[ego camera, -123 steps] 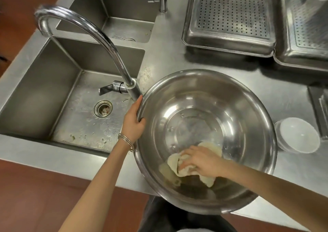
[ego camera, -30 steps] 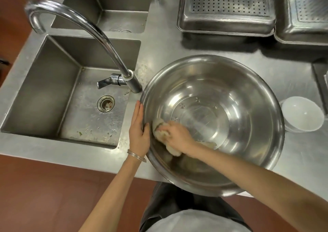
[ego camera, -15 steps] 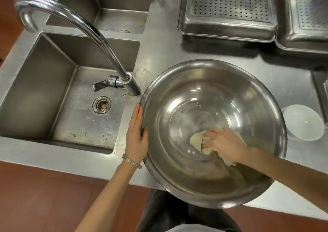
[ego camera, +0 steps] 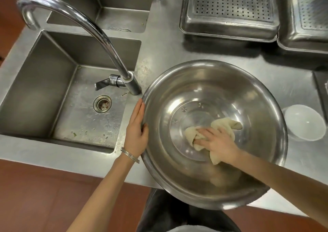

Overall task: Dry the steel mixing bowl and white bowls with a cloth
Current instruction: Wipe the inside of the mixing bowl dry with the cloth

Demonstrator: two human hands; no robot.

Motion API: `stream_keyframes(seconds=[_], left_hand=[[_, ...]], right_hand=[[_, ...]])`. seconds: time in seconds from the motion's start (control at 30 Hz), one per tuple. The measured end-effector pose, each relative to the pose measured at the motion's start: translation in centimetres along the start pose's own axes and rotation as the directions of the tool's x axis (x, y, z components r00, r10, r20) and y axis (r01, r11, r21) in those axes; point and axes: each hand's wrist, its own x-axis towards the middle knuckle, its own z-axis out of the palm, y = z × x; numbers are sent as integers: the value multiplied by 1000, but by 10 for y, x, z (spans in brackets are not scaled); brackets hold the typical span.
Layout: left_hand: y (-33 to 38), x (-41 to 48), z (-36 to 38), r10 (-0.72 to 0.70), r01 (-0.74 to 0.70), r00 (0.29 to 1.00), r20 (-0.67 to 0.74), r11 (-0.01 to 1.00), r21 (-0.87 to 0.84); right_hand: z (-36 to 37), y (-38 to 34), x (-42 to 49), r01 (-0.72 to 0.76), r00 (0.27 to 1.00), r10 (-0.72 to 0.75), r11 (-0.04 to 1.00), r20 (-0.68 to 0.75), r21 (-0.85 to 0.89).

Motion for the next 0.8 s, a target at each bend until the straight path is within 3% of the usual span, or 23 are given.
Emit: stream_keyframes(seconds=[0.07,0.1,0.2,0.27,0.37,0.43,0.5,0.6,0.63,0.73,0.8], left_hand=[[-1,0,1,-1,1,1000,5,1000,-16],[-2,0,1,-7,7,1000,6,1000,-11],[-4,2,3,-10,10,1000,-13,1000,10],[-7,4,3,-21,21,1000,-11,999,36],[-9,10,0,-14,13,1000,11,999,41],[-10,19,-3,-25,23,998,54,999,32],[-12,32,-5,-3,-1,995,104,999,44],[-14,61,-6,65,-77,977,206,996,50],[-15,69,-7,67,-80,970,234,996,47],[-14,63,-14,-51,56,983,175,998,-25],[-6,30,-17,-184,202,971,154,973,-114]], right_hand=[[-3,12,34,-311,950,310,950,40,27],[-5,5,57,-416,909,417,908,-15,43],[-15,-38,119,-535,817,573,796,-66,283],[-11,-67,116,-424,887,462,827,-15,369],[-2,-77,55,2,999,10,949,-36,315],[-2,-50,10,208,962,-253,923,106,323],[-3,-9,-16,218,942,-270,944,202,247],[-4,41,-10,-124,967,109,991,231,50],[-7,45,2,-275,947,252,957,200,97],[-11,21,37,-659,744,662,703,92,268],[-7,-6,39,-780,617,781,589,97,212]])
